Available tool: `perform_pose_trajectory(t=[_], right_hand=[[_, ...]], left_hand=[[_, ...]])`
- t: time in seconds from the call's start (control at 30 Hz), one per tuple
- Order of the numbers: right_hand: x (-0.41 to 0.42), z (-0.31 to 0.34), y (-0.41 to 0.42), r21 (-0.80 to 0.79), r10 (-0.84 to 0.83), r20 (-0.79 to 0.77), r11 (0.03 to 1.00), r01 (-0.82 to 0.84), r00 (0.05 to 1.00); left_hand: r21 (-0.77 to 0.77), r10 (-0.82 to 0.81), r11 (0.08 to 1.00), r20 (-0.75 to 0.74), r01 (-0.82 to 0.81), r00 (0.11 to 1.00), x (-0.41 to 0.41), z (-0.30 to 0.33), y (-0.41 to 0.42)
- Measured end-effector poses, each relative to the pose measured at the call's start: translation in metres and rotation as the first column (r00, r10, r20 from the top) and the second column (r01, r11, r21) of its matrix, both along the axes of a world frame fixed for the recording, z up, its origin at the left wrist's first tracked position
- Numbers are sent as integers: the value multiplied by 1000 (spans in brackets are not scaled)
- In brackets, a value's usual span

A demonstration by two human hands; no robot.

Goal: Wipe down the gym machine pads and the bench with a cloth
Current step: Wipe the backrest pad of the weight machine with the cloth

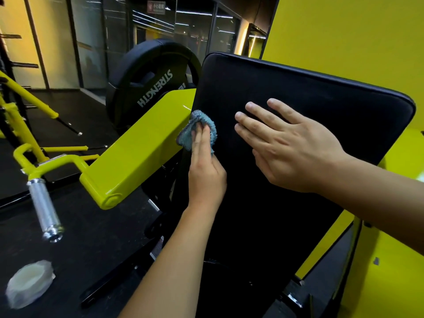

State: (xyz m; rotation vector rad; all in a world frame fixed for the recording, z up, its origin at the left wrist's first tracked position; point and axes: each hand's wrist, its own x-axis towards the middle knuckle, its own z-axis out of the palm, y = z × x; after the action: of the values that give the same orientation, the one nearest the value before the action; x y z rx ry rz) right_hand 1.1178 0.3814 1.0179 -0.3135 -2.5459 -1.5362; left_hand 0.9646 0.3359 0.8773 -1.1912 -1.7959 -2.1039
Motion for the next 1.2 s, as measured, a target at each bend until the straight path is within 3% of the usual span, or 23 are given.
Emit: perform_pose_trajectory(t=[0.23, 0.4, 0.47, 0.63, 0.8, 1.2], right_hand=[[0, 0, 0, -8, -7, 3, 1000, 7, 1000], [0, -1, -2, -21, -5, -10, 1000, 5, 1000], [-1, -1, -2, -21, 3, -14, 1000, -3, 1000], [-2, -1, 0, -26, -1, 0, 1000, 1, 1000], [-2, 0, 1, -19, 2, -3, 1000, -2, 1000], [0, 0, -3, 7, -49, -8, 999, 49, 999]], left_hand=[[-108, 21, 994, 301, 12, 953, 20, -62, -24], [-17, 57, 998, 492, -56, 869, 24, -28, -13], [26, 46, 998, 447, -64, 893, 22, 0, -7], [56, 12, 998, 128, -19, 992, 12, 58, 6], [-31, 6, 999, -78, -8, 997, -7, 41, 0], [-228, -46, 971, 127, 74, 991, -10, -76, -34]])
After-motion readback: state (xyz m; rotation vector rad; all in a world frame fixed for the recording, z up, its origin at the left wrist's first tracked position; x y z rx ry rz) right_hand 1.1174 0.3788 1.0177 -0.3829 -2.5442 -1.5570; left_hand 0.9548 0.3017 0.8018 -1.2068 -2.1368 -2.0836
